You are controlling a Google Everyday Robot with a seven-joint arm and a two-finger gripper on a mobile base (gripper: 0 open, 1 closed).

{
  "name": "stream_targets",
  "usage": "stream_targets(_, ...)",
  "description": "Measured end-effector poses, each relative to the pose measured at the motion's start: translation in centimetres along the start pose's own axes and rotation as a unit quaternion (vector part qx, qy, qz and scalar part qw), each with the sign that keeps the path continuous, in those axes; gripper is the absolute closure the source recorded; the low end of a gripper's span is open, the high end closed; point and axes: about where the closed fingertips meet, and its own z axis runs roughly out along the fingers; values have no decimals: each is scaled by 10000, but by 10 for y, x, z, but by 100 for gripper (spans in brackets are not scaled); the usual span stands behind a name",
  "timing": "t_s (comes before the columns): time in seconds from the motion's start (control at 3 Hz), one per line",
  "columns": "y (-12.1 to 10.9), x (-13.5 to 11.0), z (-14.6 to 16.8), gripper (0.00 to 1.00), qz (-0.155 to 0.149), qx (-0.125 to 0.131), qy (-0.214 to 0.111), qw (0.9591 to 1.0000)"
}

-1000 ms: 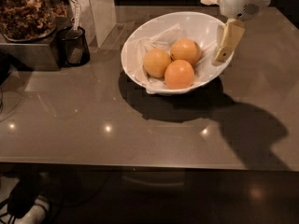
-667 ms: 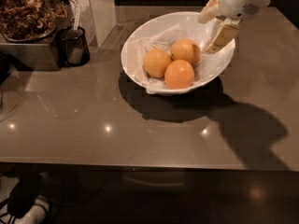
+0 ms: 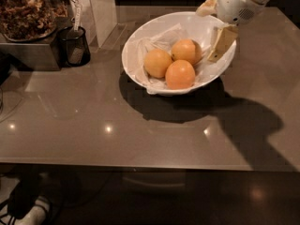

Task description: Pick orange from white bowl

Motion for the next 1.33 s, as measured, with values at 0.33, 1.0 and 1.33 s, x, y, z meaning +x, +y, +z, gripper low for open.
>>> stream_targets(0.33, -3, -1, 13, 19, -53, -75, -152, 9998)
stream_targets(1.0, -9, 0, 31, 23, -142, -162, -317, 9993)
stream_targets(1.33, -10, -1, 35, 23, -166, -177, -341, 9991)
